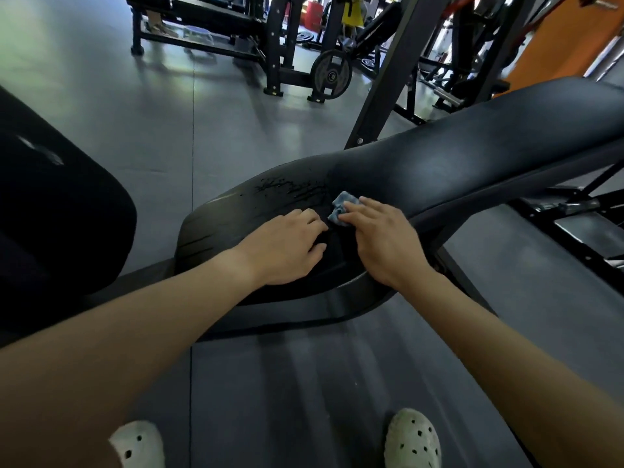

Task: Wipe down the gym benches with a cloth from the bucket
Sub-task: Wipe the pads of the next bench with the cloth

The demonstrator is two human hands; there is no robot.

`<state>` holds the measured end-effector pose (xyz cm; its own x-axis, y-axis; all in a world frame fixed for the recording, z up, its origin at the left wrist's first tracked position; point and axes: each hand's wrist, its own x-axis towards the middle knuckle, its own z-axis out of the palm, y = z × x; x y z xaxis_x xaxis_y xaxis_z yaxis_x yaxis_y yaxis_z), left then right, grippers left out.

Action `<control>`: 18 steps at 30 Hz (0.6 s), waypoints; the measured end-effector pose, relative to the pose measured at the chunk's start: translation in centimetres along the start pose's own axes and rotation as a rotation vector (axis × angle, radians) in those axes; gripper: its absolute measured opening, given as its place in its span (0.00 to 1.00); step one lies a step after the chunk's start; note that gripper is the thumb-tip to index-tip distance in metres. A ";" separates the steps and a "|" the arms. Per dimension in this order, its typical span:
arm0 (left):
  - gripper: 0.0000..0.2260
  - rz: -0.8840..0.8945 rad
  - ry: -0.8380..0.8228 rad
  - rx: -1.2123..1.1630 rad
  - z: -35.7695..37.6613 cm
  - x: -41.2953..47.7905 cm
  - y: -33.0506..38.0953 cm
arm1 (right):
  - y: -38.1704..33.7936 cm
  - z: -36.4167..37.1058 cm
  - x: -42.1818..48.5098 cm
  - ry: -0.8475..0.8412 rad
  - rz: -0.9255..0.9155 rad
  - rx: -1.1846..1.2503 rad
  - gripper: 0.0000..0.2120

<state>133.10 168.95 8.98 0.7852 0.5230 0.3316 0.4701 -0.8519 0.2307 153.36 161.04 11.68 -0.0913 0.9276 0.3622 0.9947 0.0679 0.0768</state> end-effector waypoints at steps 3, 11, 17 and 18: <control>0.19 -0.034 -0.004 -0.007 0.2 -0.1 0.8 | -1.0 0.0 -1.8 0.018 -0.052 0.047 0.22; 0.25 -0.101 -0.038 0.001 0.4 -0.8 3.0 | 3.4 -1.1 -3.3 0.276 0.186 -0.032 0.18; 0.25 -0.073 -0.010 0.079 0.5 -1.5 3.6 | 0.2 0.2 -4.8 0.427 0.315 0.038 0.18; 0.25 -0.063 0.009 0.096 0.4 -1.5 3.6 | -0.8 0.8 -5.1 0.426 0.283 0.064 0.18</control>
<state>133.79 165.10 8.92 0.7493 0.5754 0.3277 0.5551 -0.8157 0.1631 153.05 156.52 9.04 0.1842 0.6817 0.7080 0.9829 -0.1294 -0.1312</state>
